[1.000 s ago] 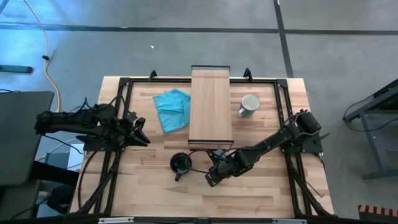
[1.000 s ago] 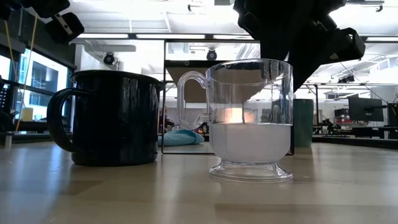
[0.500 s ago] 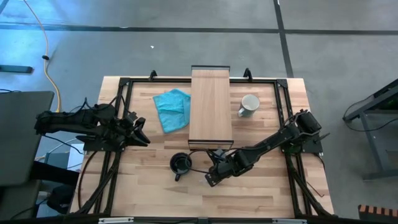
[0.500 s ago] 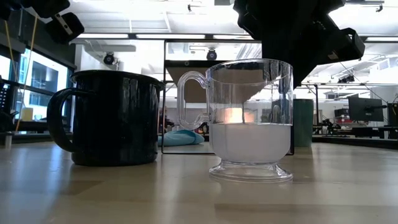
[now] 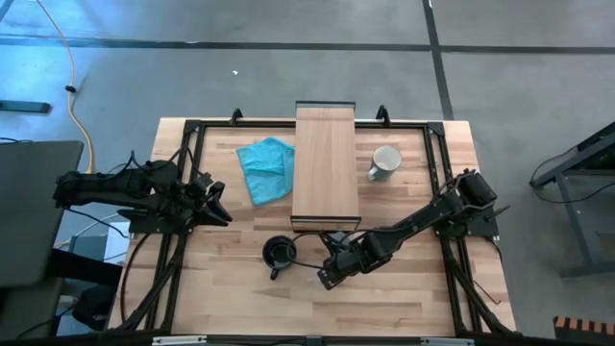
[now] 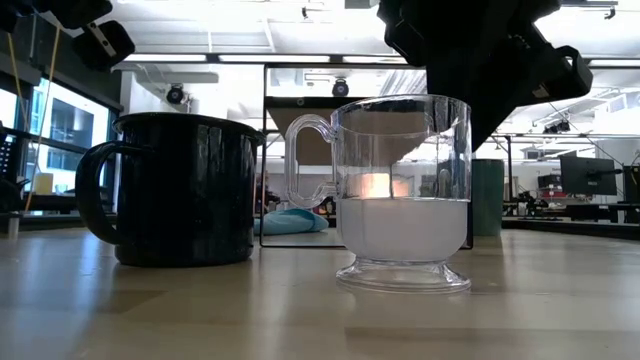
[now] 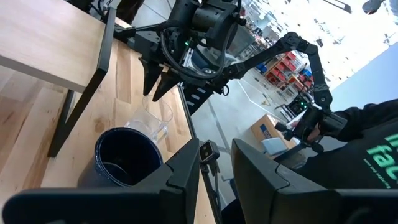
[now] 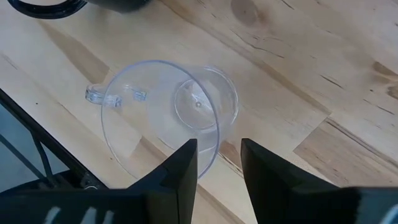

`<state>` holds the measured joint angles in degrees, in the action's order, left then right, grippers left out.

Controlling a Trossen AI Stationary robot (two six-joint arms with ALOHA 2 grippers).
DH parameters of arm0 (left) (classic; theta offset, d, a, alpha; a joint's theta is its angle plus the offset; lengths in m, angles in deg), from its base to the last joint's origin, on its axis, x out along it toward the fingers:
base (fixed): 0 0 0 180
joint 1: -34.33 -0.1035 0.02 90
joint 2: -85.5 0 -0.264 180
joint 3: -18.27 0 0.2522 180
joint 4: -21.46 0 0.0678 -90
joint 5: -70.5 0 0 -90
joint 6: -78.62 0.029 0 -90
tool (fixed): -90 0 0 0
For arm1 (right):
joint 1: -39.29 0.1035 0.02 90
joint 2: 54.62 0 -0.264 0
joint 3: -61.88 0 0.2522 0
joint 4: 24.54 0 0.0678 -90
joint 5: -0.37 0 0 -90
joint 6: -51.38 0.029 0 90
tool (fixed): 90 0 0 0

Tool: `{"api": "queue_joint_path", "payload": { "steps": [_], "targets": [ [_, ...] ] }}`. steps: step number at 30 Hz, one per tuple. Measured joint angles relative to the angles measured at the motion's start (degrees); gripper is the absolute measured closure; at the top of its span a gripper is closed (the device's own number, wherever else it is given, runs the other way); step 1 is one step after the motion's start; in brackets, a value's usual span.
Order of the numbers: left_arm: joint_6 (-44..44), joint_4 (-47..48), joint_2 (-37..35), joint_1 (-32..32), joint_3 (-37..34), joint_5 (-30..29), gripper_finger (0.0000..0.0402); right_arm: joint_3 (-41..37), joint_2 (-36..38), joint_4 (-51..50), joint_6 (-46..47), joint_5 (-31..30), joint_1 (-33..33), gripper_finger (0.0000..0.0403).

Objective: Stack small to large cups/mugs on shelf
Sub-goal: Put the transparent mug on the shelf

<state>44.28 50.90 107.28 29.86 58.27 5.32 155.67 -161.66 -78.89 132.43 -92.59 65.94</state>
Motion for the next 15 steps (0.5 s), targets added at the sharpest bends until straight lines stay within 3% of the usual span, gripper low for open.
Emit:
{"api": "queue_joint_path", "payload": {
  "steps": [15],
  "targets": [
    [0.0,0.0,0.0,0.0,0.0,0.0,0.0318,0.0,-0.9,1.5,1.0,0.0,0.0,0.029]
  ]
}}
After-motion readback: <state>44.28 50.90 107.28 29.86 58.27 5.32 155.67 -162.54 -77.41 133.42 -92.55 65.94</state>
